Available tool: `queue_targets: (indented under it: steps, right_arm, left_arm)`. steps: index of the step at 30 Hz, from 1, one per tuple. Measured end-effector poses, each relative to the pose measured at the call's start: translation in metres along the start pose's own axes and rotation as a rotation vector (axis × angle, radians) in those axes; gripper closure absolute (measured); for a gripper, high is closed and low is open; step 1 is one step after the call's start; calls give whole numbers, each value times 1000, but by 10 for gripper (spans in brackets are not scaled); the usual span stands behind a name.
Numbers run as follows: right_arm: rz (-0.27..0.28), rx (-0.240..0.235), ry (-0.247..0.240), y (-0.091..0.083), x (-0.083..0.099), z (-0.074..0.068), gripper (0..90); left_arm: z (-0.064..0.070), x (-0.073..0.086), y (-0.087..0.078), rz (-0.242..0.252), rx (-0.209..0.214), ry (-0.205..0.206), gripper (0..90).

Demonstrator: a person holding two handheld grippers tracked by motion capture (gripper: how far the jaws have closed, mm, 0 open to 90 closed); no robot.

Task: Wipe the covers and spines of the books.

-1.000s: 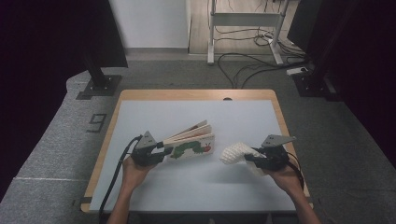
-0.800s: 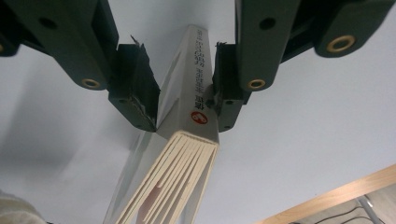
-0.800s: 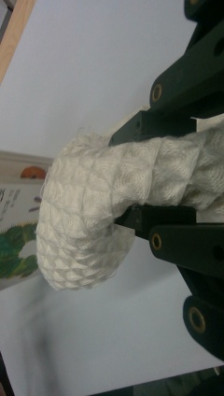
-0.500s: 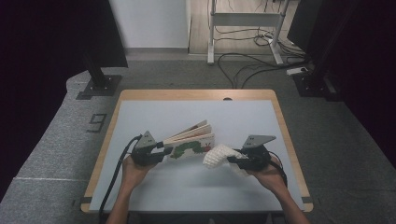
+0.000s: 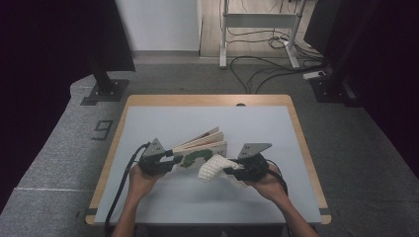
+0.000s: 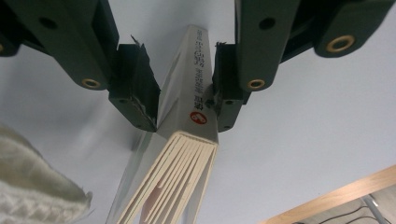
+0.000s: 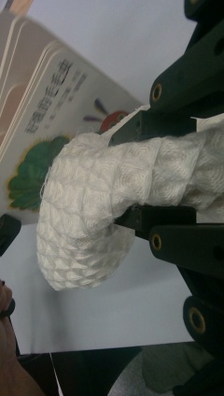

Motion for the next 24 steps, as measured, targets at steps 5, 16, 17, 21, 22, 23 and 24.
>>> queue_targets:
  steps: [5, 16, 17, 21, 22, 23, 24]
  right_arm:
    - [5, -25, -20, 9, -8, -12, 656]
    - [14, -78, -64, 28, -24, -40, 656]
    - [14, -81, -67, 30, -25, -42, 655]
    - [16, -99, -83, 36, -30, -50, 655]
    - [19, -103, -88, 37, -31, -52, 656]
    - [19, -106, -87, 38, -32, -54, 656]
    - [21, -110, -93, 39, -33, -56, 656]
  left_arm:
    - [0, 0, 0, 1, 4, 1, 612]
    - [-1, 0, 0, 3, 9, 4, 612]
    - [-1, 0, 0, 3, 9, 4, 612]
    - [-1, 0, 0, 1, 10, 6, 612]
    - [-1, 0, 0, 1, 10, 6, 612]
    - [-1, 0, 0, 1, 10, 6, 612]
    - [-1, 0, 0, 1, 10, 7, 612]
Point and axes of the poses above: each handheld gripper's, and its own axes: y roughly forward along the jaws, x roughly out of its underside, z roughly to its right, the point moved 8 cm from there along y, roughly forward along the jaws, and after that the axes turned 14 degrees about x, right-handed, at the moved point
